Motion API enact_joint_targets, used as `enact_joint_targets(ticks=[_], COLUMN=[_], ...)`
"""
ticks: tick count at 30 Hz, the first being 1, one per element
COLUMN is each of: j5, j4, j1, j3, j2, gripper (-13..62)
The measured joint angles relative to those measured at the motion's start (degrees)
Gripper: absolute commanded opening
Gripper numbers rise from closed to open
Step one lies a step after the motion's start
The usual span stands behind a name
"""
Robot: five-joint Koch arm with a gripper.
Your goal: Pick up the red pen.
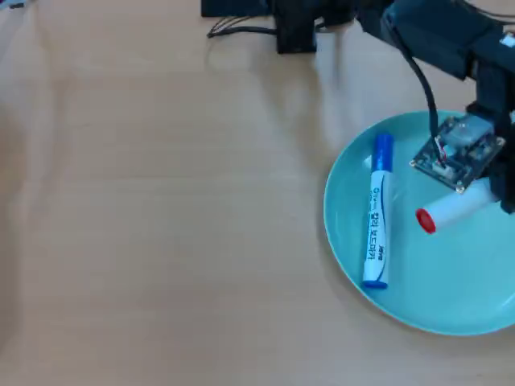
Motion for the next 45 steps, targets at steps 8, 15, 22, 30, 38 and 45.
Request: enact_joint_targets(ticks=[8, 15, 22, 30, 38, 45], j5=[-2.37, -2.46, -2.55, -2.55, -2.55, -2.55], j4=[1.05, 1.05, 1.05, 1.05, 1.05, 1.05], j1=[-0.44, -0.53, -0.44, 1.05, 1.05, 1.05], j3=[10.20, 14.59, 18.98, 19.07, 19.07, 19.07], j2=[13.10, 21.53, 28.56, 30.15, 30.15, 30.15], gripper=[-6.8, -6.8, -6.8, -6.8, -6.8, -6.8])
